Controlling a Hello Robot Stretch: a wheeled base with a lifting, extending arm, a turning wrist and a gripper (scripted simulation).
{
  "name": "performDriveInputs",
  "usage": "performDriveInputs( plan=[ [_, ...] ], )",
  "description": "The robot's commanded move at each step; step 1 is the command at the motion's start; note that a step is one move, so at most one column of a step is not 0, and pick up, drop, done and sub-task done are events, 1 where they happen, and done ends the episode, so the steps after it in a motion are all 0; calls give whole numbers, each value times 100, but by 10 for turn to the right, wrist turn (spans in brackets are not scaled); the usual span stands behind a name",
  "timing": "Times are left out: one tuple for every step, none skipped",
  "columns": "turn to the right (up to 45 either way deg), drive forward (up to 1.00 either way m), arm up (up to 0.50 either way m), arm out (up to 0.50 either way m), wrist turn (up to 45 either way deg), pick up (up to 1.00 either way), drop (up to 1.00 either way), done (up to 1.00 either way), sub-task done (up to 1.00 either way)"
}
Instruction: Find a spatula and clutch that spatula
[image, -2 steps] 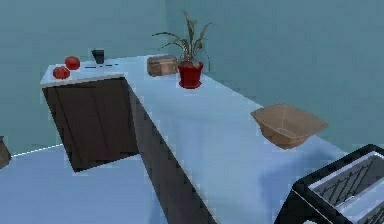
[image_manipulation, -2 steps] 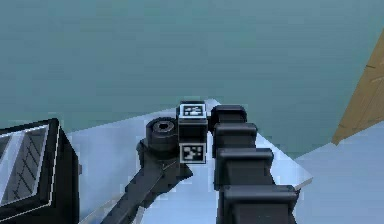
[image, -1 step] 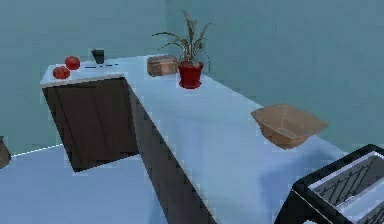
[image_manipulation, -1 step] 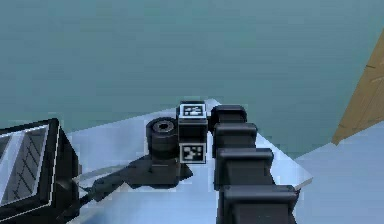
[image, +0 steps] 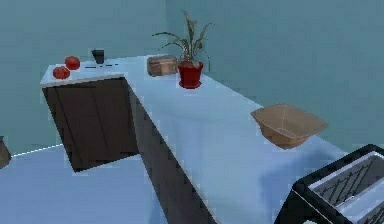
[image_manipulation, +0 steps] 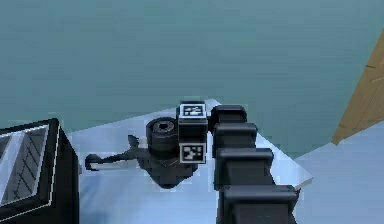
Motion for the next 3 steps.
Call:
performDriveInputs(
  plan=[
    [0, 0, 0, 0, 390, 0, 0, 0, 0],
    [0, 0, -14, 0, 0, 0, 0, 0, 0],
    [0, 0, 0, 0, 0, 100, 0, 0, 0]
  ],
)
